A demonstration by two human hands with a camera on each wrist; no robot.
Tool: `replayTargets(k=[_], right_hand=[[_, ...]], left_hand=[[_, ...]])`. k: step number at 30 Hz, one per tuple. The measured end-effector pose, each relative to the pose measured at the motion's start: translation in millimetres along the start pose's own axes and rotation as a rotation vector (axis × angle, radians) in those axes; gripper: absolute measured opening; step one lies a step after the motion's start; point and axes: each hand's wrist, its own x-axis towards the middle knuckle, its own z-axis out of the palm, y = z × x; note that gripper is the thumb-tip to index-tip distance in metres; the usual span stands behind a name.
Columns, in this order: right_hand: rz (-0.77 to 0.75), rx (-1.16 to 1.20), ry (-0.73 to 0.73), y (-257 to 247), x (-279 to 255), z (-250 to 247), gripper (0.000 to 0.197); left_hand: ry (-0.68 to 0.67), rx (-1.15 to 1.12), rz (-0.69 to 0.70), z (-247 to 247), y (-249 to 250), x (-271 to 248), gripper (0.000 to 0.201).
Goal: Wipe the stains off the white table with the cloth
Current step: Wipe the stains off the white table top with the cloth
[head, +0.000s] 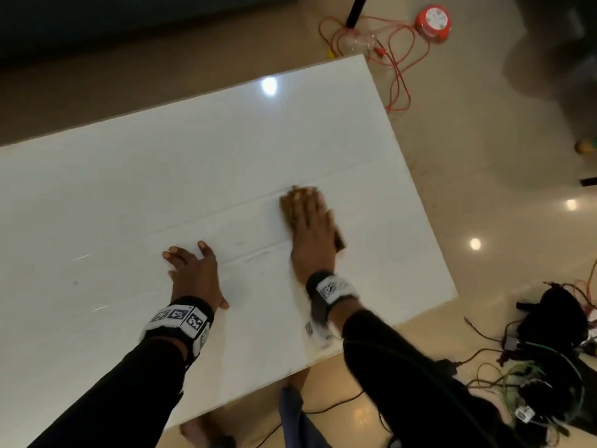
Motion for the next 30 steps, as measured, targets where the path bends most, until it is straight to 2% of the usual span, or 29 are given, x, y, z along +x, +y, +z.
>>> replayTargets(k=[3,7,9,11,13,15,16,17,18,21,23,26,28,30], right_hand=[[-0.218,-0.005,-0.091,-37,-66,28,0.095],[-0.532,-0.089,-0.251,-55,-132,29,0.084],[-0.589,-0.155,-0.333,-50,-151,25,0.085],[-0.485,-0.109,-0.306,-48,-166,13,0.086],[-0.248,0.087,-0.329,-66,-174,-14,0.079],[0.102,0.429,-0.342,-88,-177,-46,0.046],[0.308,0.633,-0.337,-102,-181,-63,0.035],[0.462,0.768,-0.343,-115,-179,-79,0.032],[0.543,0.873,-0.325,-128,-180,-93,0.034],[0.612,1.117,-0.314,-168,-183,-134,0.035],[0.541,1.169,-0.328,-201,-190,-177,0.031],[0.293,1.147,-0.374,-243,-195,-245,0.033],[0.128,1.083,-0.450,-275,-201,-299,0.032],[0.003,1.002,-0.550,-302,-204,-344,0.032]], left_hand=[[-0.007,-0.042,0.032,5,-3,-1,0.146],[-0.007,-0.102,0.161,10,-30,-10,0.121],[-0.023,-0.212,0.205,1,-58,-19,0.117],[0.011,-0.294,0.185,-2,-87,-37,0.112],[-0.012,-0.379,0.134,3,-109,-70,0.109],[-0.061,-0.488,0.120,16,-118,-106,0.108],[-0.087,-0.571,0.114,20,-124,-131,0.107],[-0.102,-0.670,0.120,21,-126,-150,0.104],[-0.097,-0.761,0.127,19,-129,-173,0.098],[0.014,-0.954,0.153,3,-136,-225,0.080],[0.111,-1.067,0.170,-25,-145,-261,0.075],[0.215,-1.233,0.241,-78,-163,-305,0.068],[0.245,-1.295,0.339,-119,-177,-335,0.066],[0.226,-1.249,0.451,-155,-189,-360,0.069]])
